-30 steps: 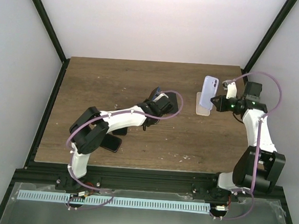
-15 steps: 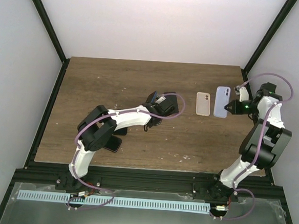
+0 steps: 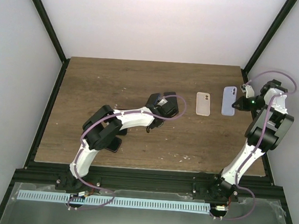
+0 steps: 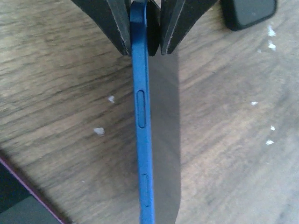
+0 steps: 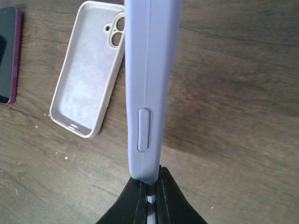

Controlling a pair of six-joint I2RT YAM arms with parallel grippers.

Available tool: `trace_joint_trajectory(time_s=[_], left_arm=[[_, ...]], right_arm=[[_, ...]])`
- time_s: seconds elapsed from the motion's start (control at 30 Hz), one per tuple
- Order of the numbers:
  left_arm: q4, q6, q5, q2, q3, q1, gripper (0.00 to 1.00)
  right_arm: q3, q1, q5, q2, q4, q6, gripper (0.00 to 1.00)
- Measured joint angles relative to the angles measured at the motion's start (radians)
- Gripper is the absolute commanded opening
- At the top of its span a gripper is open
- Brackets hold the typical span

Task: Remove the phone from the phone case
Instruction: Place the phone at the center of the board.

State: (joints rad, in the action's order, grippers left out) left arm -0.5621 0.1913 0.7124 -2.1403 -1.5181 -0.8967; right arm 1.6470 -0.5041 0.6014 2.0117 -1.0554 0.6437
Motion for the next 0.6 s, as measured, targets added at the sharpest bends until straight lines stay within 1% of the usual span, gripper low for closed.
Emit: trace_joint_trajectory(time_s=[0.17,0.3,0.43,0.6], left_arm=[[0.0,0.024,-0.085,-0.001,0.0,0.004,0.4],[0.012,0.042,-0.142,0.001,0.006,0.011,0.5],[0.032,0.059,-0.193,0.028,0.046,0.016,0.53],[0.056,0.071,-0.243,0.121,0.125,0.018,0.54]], right_arm=[[0.082,0.0,-0.011,0.063,-0.031,0.002,0.04],[0.133,0.0,0.003,0.1,-0.077,-0.008,0.06],[0.158,0.001,0.033,0.165,-0.122,-0.032,0.07],[0.136,0.007,0.073,0.181,-0.13,-0.062,0.09]])
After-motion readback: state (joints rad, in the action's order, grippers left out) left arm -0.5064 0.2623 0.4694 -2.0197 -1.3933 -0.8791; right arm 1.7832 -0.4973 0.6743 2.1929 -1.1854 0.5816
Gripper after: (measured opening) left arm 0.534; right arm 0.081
